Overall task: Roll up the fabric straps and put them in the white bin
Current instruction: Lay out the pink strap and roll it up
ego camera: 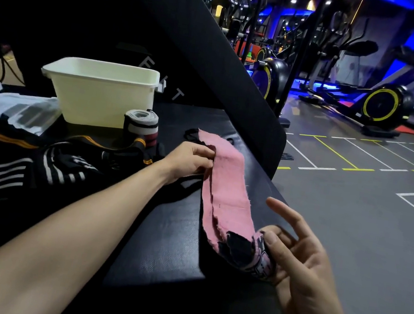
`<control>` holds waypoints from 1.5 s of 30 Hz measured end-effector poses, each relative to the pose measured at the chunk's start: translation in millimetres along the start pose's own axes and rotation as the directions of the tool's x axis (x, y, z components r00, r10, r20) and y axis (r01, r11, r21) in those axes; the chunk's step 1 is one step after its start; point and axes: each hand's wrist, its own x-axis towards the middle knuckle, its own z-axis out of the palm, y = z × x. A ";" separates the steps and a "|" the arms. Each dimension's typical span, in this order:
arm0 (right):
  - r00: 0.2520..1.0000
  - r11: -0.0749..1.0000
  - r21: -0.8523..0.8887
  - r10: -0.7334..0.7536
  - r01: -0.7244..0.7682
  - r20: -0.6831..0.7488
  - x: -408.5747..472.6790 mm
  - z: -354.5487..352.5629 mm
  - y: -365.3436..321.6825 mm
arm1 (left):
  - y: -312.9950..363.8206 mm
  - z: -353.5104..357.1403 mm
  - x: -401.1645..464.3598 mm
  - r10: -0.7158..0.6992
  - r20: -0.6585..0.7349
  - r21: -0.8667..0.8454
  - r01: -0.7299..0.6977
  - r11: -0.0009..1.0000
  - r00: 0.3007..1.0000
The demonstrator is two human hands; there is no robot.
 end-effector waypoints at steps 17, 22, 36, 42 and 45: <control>0.999 0.999 -0.033 0.013 -0.012 0.035 -0.8 -2.6 1.2 | 23.4 7.8 20.8 -0.266 -0.231 0.446 0.345 0.826 0.936; 0.999 0.998 -0.059 0.015 -0.012 0.035 -0.6 -5.6 1.4 | 40.8 7.2 14.5 -0.426 -0.079 0.372 0.423 0.826 0.901; 0.994 0.992 -0.128 0.000 0.014 0.109 0.7 -5.0 3.0 | 27.1 9.8 39.9 -0.381 -0.157 -0.178 0.354 0.918 0.911; 0.987 0.962 -0.273 0.027 0.017 0.158 4.4 -5.5 9.4 | 10.6 -2.1 44.9 -0.338 -0.254 -0.135 0.313 0.940 0.906; 0.978 0.938 -0.345 0.042 0.032 0.205 3.4 -2.9 11.9 | 6.4 -4.2 51.2 -0.303 -0.257 0.018 0.318 0.948 0.917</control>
